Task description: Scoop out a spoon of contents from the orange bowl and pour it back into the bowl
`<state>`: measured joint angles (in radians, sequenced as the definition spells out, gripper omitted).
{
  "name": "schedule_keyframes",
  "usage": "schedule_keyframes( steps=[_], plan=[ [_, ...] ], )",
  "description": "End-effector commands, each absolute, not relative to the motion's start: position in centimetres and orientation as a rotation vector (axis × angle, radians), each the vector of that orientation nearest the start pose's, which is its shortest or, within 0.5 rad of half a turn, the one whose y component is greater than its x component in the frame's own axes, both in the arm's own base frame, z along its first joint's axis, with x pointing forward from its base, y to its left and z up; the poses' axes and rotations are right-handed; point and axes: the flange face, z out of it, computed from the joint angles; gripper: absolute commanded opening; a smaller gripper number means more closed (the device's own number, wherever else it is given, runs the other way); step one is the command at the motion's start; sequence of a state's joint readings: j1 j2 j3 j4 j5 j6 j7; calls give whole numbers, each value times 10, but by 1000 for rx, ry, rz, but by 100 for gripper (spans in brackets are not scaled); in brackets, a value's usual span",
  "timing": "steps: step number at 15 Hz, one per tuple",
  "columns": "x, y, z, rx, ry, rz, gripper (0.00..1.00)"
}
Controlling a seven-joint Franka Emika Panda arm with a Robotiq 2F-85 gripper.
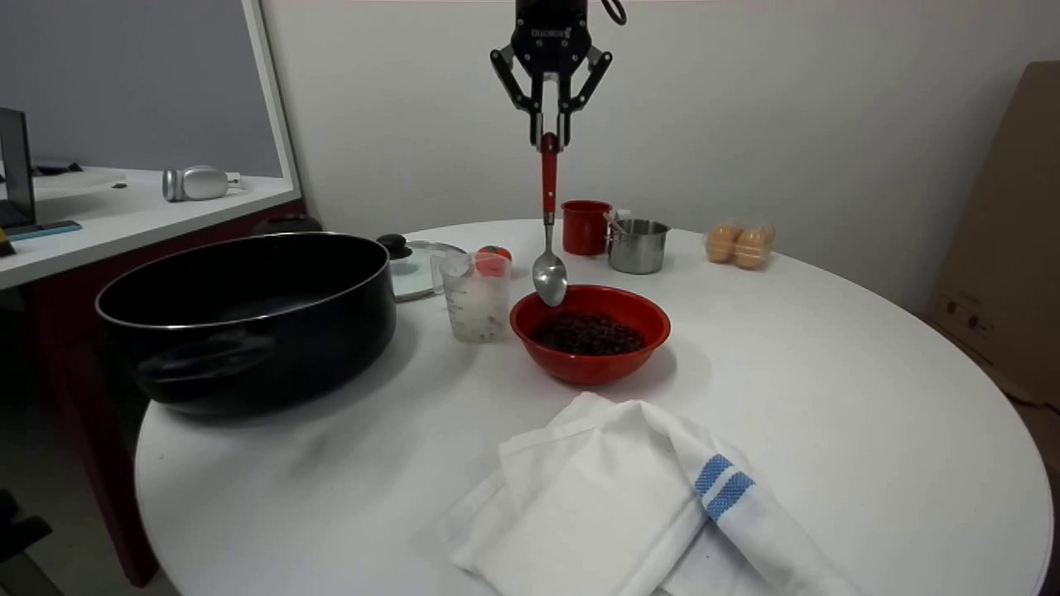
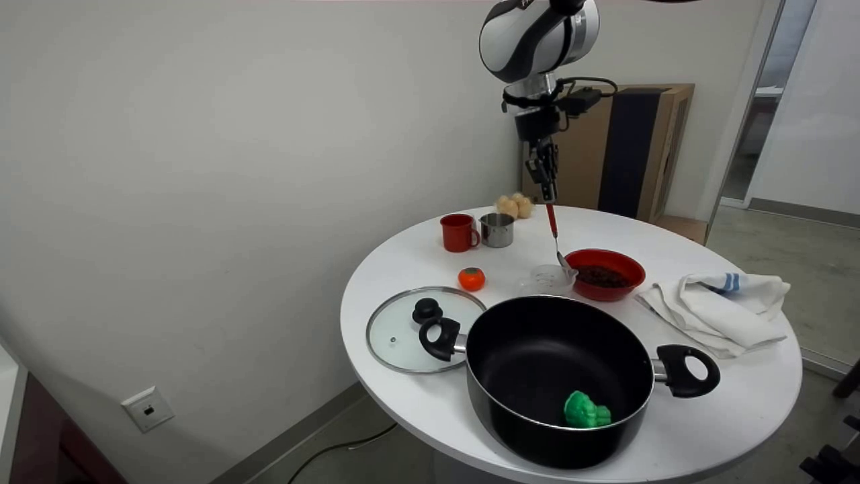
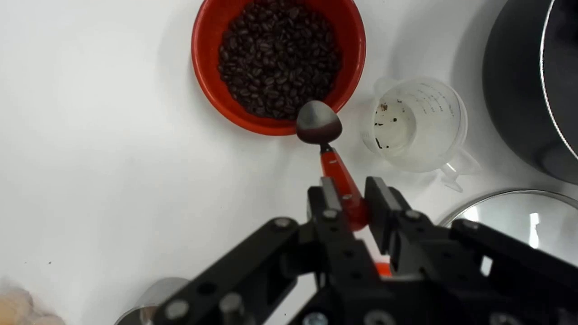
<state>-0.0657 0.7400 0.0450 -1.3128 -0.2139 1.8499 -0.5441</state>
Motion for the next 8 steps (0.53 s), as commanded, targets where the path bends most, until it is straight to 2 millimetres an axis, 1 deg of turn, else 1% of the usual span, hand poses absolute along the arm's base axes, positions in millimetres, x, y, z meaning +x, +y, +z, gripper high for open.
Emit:
schedule_keyframes(
  steps=[1, 5, 8],
  plan=[
    [723, -43, 280, -3116, -944, 403, 5],
    [722, -56, 273, -3125, -949, 411, 5],
    [721, -68, 262, -3135, -937, 416, 5]
  ],
)
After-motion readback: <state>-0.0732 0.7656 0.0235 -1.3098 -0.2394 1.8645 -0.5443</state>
